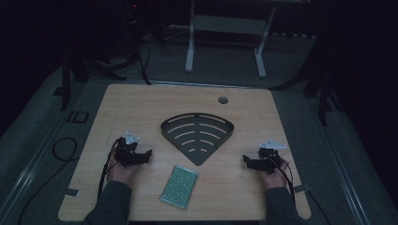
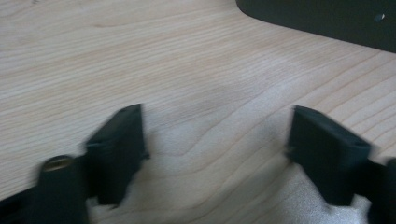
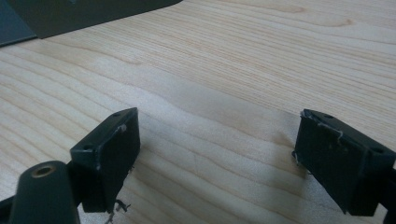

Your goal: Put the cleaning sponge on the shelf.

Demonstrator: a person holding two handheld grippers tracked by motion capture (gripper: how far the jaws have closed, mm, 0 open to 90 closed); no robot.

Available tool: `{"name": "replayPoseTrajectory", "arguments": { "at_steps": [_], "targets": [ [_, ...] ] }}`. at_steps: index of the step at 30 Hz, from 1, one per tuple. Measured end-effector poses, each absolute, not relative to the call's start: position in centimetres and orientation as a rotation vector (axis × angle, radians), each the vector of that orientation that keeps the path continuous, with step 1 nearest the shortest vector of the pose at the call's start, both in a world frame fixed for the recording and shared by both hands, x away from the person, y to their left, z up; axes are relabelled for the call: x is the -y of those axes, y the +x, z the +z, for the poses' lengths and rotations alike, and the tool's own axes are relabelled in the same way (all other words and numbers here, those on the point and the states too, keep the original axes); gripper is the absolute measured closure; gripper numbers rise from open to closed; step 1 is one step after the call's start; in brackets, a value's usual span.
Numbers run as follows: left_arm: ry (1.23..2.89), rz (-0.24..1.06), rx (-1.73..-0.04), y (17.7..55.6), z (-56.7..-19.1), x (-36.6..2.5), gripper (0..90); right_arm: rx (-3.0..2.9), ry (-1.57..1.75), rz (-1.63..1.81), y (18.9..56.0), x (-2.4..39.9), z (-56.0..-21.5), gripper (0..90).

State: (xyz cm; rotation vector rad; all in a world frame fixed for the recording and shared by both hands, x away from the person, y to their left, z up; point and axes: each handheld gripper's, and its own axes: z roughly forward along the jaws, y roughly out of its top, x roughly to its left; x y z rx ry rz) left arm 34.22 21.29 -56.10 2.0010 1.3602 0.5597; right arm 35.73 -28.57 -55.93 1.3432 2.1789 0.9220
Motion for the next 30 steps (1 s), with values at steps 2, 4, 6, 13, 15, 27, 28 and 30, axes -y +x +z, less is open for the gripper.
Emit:
{"name": "replayPoseTrajectory", "arguments": {
  "at_steps": [2, 4, 6, 13, 15, 27, 28, 30],
  "targets": [
    [2.000, 0.561, -1.365, 34.1, -55.9, -21.4, 33.7, -2.179, 1.343, 0.922, 35.7, 28.6, -55.9, 13.7],
    [2.002, 0.559, -1.367, 34.0, -55.8, -21.4, 37.8, -2.179, 1.343, 0.922, 35.7, 28.6, -55.9, 13.7],
    [2.007, 0.567, -1.364, 33.9, -55.7, -21.4, 44.3, -2.179, 1.344, 0.922, 35.7, 28.6, -55.9, 13.7],
    [1.981, 0.524, -1.298, 33.4, -55.0, -21.5, 57.5, -2.179, 1.343, 0.922, 35.7, 28.6, -55.9, 13.7],
    [1.973, 0.514, -1.277, 33.2, -54.8, -21.4, 61.2, -2.179, 1.343, 0.922, 35.7, 28.6, -55.9, 13.7],
    [1.965, 0.432, -1.177, 31.2, -52.8, -19.8, 78.2, -2.179, 1.344, 0.923, 35.7, 28.6, -55.9, 13.7],
    [1.970, 0.432, -1.164, 31.0, -52.5, -19.7, 80.4, -2.179, 1.345, 0.922, 35.7, 28.6, -55.9, 13.7],
    [1.977, 0.431, -1.136, 30.5, -52.1, -19.3, 85.7, -2.179, 1.343, 0.922, 35.7, 28.6, -55.9, 13.7]
  ]
}}
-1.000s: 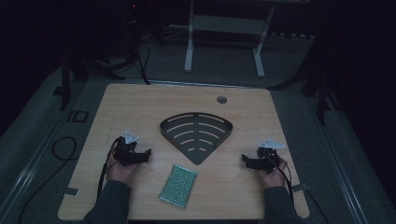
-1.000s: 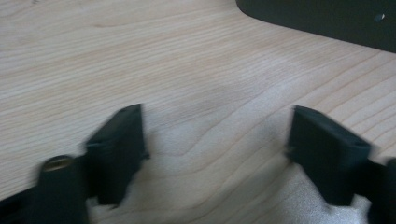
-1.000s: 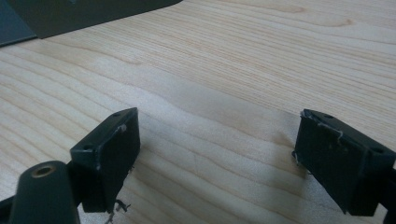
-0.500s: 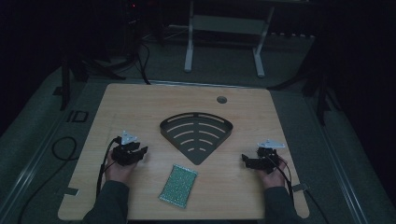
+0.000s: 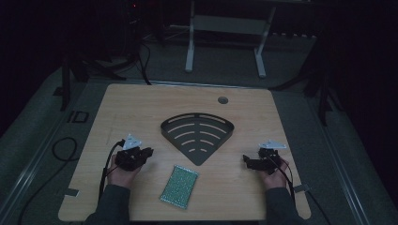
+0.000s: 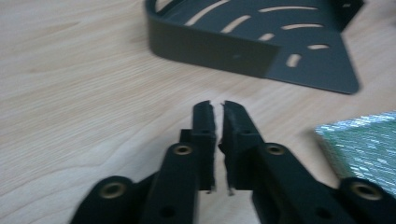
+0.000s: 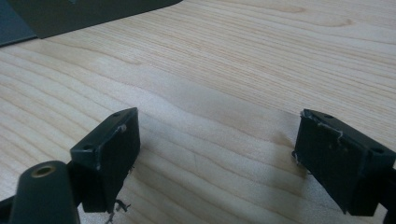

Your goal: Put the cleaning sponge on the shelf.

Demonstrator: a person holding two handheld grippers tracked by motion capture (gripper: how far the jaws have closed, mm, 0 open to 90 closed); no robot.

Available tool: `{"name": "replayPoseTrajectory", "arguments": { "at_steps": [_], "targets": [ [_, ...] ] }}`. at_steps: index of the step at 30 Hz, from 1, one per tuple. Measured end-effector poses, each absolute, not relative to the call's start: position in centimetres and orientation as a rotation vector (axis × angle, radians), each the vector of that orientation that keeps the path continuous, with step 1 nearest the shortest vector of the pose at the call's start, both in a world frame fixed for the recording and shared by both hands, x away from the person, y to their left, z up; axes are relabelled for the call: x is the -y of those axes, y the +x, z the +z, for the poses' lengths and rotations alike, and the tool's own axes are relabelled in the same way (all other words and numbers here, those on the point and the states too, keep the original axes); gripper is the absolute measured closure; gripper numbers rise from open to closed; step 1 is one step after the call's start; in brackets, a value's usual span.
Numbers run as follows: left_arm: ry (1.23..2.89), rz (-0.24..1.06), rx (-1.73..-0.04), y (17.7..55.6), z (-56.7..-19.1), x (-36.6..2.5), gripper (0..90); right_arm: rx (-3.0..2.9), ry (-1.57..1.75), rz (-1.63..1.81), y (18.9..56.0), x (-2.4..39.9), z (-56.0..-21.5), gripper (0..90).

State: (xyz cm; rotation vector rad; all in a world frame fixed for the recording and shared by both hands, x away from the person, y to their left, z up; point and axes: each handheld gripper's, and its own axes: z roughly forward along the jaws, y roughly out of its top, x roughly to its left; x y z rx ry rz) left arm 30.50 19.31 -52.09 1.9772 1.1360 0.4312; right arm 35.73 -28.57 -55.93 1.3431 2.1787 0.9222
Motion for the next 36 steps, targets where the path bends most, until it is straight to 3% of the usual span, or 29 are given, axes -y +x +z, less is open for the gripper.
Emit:
{"name": "replayPoseTrajectory", "arguments": {
  "at_steps": [4, 23, 36],
  "targets": [
    [1.998, 0.414, -1.096, 29.7, -51.5, -18.6, 89.9, -2.179, 1.344, 0.922, 35.7, 28.6, -55.9, 13.7],
    [2.127, 0.233, -0.917, 26.8, -52.2, -13.8, 90.0, -2.179, 1.345, 0.923, 35.7, 28.6, -55.9, 13.7],
    [2.194, 0.189, -0.857, 25.8, -52.9, -11.9, 90.0, -2.179, 1.345, 0.923, 35.7, 28.6, -55.9, 13.7]
  ]
}}
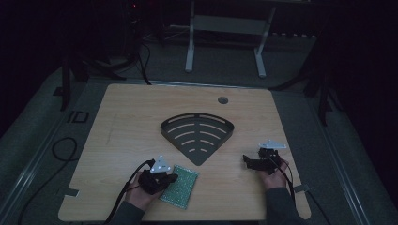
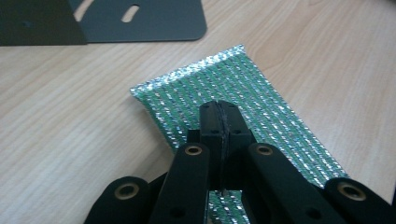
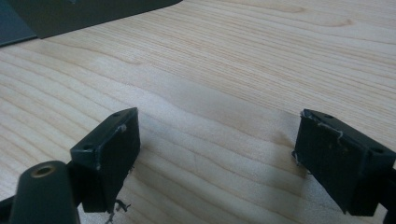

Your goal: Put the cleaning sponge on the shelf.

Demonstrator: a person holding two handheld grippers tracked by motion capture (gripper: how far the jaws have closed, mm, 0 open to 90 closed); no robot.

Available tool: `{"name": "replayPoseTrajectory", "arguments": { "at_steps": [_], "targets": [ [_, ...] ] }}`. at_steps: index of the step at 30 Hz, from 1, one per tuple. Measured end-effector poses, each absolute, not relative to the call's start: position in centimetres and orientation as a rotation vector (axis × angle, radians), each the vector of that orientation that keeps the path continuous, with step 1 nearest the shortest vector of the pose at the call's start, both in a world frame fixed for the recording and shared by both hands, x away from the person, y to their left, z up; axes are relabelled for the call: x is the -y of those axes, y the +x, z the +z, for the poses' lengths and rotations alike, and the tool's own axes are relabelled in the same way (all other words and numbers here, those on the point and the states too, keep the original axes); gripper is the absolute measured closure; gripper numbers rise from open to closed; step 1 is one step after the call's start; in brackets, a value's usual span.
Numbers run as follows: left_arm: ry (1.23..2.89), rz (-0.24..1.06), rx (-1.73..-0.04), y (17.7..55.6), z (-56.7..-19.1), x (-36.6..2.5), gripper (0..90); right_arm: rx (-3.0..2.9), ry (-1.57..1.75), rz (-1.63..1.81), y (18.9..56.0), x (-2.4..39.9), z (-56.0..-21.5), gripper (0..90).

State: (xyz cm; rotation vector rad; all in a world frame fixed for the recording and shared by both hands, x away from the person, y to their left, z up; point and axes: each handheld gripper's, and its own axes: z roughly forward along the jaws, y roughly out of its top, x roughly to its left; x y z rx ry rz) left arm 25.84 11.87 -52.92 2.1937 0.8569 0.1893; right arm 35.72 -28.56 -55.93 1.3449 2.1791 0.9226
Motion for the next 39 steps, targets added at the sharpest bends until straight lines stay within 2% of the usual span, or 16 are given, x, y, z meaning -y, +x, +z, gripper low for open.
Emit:
{"name": "replayPoseTrajectory", "arguments": {
  "at_steps": [9, 39],
  "targets": [
    [2.223, 0.163, -0.873, 25.8, -53.6, -11.5, 90.0, -2.179, 1.346, 0.922, 35.7, 28.6, -55.9, 13.7],
    [2.246, 0.286, -0.991, 29.4, -53.2, -14.7, 89.7, -2.179, 1.344, 0.922, 35.7, 28.6, -55.9, 13.7]
  ]
}}
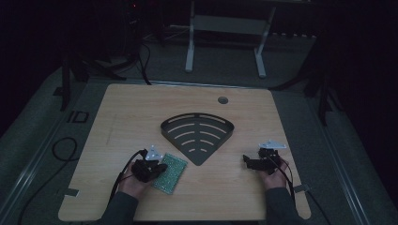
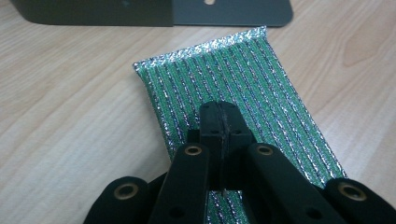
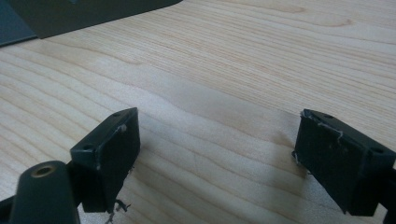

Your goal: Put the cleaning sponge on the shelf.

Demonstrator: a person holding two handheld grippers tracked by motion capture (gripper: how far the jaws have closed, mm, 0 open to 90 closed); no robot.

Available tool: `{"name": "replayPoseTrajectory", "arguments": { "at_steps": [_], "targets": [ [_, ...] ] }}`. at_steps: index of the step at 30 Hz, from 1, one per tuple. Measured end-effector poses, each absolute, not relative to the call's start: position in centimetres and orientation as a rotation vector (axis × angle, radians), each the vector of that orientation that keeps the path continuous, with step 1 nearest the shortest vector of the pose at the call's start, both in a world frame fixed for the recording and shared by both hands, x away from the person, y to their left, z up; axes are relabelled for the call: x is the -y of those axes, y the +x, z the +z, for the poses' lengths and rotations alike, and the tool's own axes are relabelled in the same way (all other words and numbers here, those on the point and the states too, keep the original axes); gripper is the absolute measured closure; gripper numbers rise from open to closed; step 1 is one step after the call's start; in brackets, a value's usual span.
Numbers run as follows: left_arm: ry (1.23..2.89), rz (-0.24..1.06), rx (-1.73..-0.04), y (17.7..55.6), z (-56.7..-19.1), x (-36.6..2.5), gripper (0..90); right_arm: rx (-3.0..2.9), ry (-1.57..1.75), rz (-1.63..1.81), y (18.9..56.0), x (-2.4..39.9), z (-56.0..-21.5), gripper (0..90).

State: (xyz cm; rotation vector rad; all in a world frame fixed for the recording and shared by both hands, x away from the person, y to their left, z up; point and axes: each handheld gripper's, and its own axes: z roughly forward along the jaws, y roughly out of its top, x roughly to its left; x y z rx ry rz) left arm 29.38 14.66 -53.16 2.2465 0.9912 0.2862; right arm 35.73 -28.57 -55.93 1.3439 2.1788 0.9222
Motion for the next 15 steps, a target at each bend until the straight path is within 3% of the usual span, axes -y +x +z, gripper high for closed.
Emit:
{"name": "replayPoseTrajectory", "arguments": {
  "at_steps": [15],
  "targets": [
    [2.217, 0.283, -1.056, 31.0, -52.7, -16.7, 75.0, -2.179, 1.345, 0.922, 35.7, 28.6, -55.9, 13.7]
  ]
}}
